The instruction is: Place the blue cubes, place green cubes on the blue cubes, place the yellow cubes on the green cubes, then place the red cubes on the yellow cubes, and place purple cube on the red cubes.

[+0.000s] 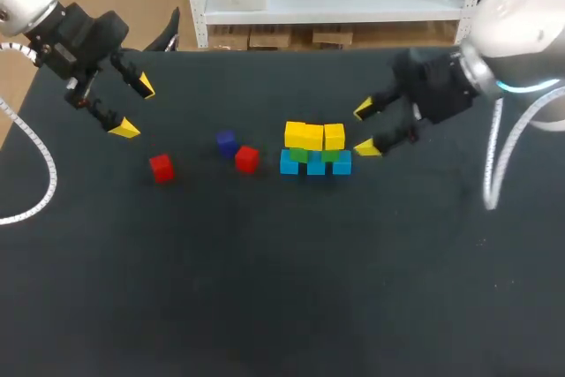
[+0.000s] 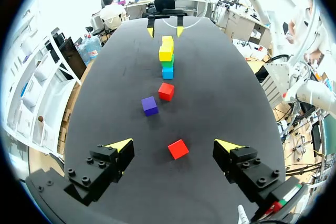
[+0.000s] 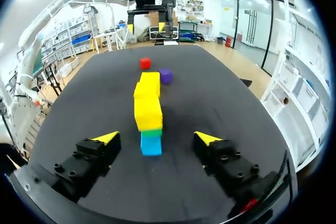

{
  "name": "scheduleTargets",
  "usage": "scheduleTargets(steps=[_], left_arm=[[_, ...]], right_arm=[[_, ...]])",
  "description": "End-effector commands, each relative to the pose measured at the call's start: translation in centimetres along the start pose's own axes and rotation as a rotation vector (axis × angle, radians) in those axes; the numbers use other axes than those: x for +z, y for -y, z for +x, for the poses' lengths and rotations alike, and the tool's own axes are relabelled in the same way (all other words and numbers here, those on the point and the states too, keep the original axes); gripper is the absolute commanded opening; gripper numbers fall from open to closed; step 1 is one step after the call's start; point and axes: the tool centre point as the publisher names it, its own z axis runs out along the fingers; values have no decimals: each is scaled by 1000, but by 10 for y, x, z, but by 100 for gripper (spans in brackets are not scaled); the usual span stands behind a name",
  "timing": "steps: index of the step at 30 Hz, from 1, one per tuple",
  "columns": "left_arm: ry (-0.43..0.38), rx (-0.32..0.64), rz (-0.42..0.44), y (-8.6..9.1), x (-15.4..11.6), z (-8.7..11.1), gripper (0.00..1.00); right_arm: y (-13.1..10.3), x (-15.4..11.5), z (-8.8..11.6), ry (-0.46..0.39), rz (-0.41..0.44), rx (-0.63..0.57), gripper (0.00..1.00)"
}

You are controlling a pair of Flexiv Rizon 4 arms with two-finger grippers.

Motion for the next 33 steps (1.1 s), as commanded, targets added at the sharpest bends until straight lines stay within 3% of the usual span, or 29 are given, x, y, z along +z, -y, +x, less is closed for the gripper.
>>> scheduleTargets(steps=[1, 6, 12, 33], left_arm=[[-1, 1, 2, -1, 0, 0, 100], [-1, 1, 2, -1, 0, 0, 100], [-1, 1, 2, -1, 0, 0, 100], [-1, 1, 2, -1, 0, 0, 100]], right_arm=[[6, -12, 13, 25, -18, -11, 0], [7, -8, 16, 33, -29, -15, 0], [3, 3, 6, 71, -57, -31, 0], [-1, 25, -16, 81, -94, -49, 0]])
